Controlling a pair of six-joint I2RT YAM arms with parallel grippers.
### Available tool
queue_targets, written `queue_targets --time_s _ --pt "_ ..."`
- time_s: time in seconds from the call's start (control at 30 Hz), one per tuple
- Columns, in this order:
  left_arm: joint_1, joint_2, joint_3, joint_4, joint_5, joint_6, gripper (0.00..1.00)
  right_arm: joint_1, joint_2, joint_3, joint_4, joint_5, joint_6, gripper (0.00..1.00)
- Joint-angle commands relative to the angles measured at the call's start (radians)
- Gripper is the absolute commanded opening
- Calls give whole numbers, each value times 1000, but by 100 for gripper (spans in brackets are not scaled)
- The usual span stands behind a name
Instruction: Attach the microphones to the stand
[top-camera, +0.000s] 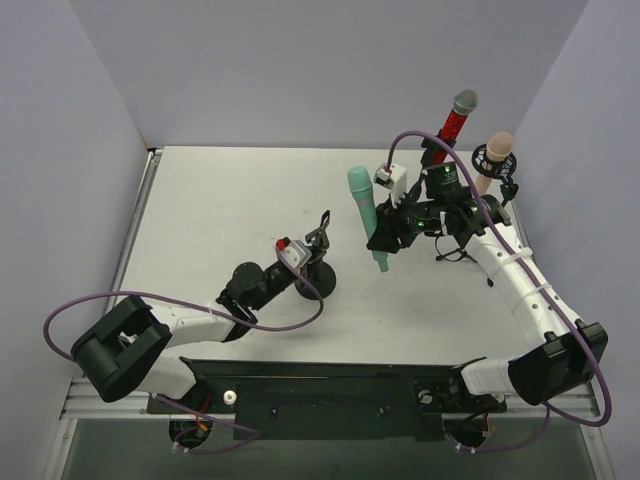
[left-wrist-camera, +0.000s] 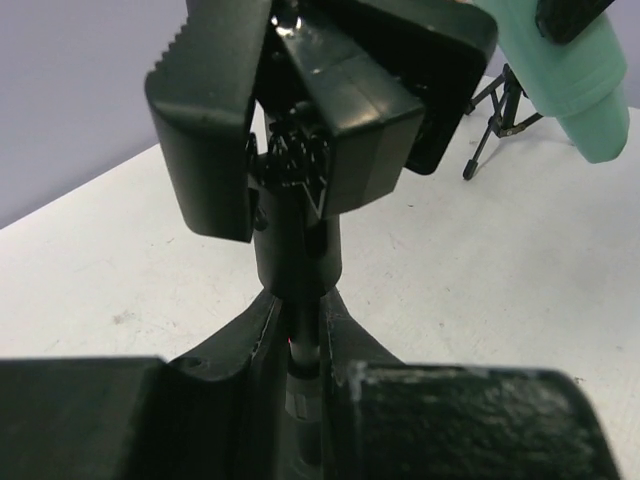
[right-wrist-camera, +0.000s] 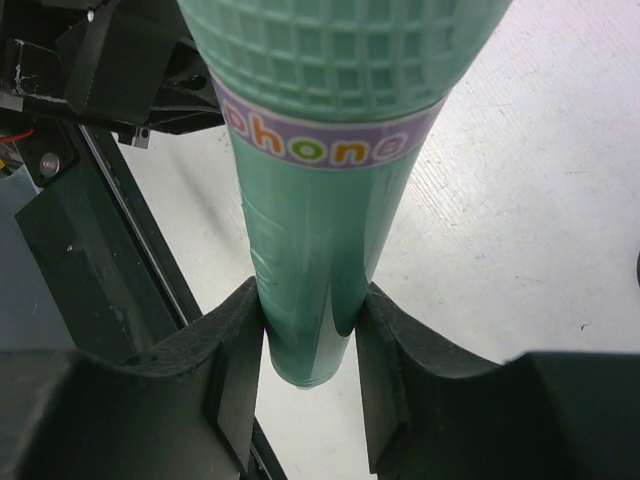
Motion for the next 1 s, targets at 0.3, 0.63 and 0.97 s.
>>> queue_targets --time_s 0.3,0.63,0.97 --pt "330 34 214 12 848 -318 0 -15 -77 -53 40 -62 -41 0" --pt "345 163 335 -28 1097 -253 0 -17 -96 -99 37 -99 -156 0" --pt "345 177 303 -238 1031 25 4 -27 -96 -125 26 -147 -243 0"
